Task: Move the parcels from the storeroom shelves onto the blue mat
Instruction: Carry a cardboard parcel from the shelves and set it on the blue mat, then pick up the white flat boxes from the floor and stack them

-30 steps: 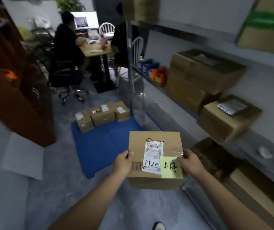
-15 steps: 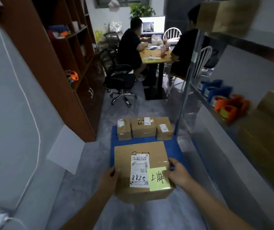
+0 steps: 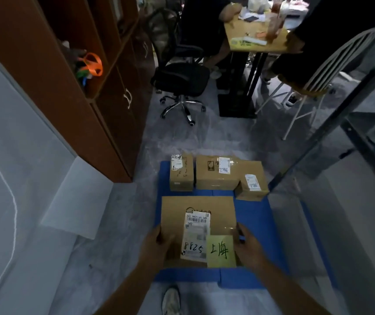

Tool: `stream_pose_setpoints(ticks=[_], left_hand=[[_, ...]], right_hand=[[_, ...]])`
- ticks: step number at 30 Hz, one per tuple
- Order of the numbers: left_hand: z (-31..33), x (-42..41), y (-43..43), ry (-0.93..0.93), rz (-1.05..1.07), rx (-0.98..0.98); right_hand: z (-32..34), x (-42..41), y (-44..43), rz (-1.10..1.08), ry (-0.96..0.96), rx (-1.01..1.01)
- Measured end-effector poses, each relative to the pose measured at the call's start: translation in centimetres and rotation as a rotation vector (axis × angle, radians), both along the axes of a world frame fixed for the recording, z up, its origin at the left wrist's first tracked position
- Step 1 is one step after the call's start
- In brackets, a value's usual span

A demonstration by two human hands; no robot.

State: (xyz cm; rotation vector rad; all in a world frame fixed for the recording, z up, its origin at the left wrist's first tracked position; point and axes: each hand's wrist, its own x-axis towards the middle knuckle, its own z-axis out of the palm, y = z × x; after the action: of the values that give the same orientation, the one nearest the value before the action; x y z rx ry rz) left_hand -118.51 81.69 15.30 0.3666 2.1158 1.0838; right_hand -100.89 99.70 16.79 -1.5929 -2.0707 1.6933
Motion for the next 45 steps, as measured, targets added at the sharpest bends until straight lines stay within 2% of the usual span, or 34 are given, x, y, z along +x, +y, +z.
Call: stream_pose_setpoints(ticks=[4,8,17,20,26,30,34,37,41,45], left_hand=[[-5.2,-6.3,3.8,-0.121,0.076,-0.055],[-12.5,-11.5,7.4,-0.232,0.226,-0.085],[-29.4,-18.8,15.6,-0.219,0.286,-0.041],[-32.7,-20.7,17.6,-0.245,0.337,-0.014],[-34.9,-22.1,18.6,-0.129,0.38,-0.013],[-32.9,-21.3,18.5,-0.04,0.369,-0.073],[-27.3,-20.0,19.6,0.007,0.288,-0.052],[-20.8,-18.6,20.7,-0.052,0.184,0.02],[-9.6,-16.4,20.9,-0.066,0.278,0.114],[2.3,-14.8,20.2,0.085,0.1,0.126]], right_hand=[[-6.1,-6.1,3.3,-0.142,0.068,-0.169],[-14.3,-10.7,7.1,-0.103,0.076,-0.278],[-31.3,-18.1,15.6,-0.085,0.152,-0.335],[-34.1,-20.1,17.1,-0.091,0.16,-0.323],[-36.2,-22.0,17.5,-0.094,0.172,-0.239],[-34.5,-21.6,17.2,-0.061,0.076,-0.242],[-29.1,-21.3,17.7,-0.005,-0.025,-0.112],[-21.6,-21.9,18.7,0.094,0.02,-0.04],[-9.3,-20.8,19.9,0.022,0.107,-0.084],[3.3,-17.4,20.5,0.035,0.143,0.047]])
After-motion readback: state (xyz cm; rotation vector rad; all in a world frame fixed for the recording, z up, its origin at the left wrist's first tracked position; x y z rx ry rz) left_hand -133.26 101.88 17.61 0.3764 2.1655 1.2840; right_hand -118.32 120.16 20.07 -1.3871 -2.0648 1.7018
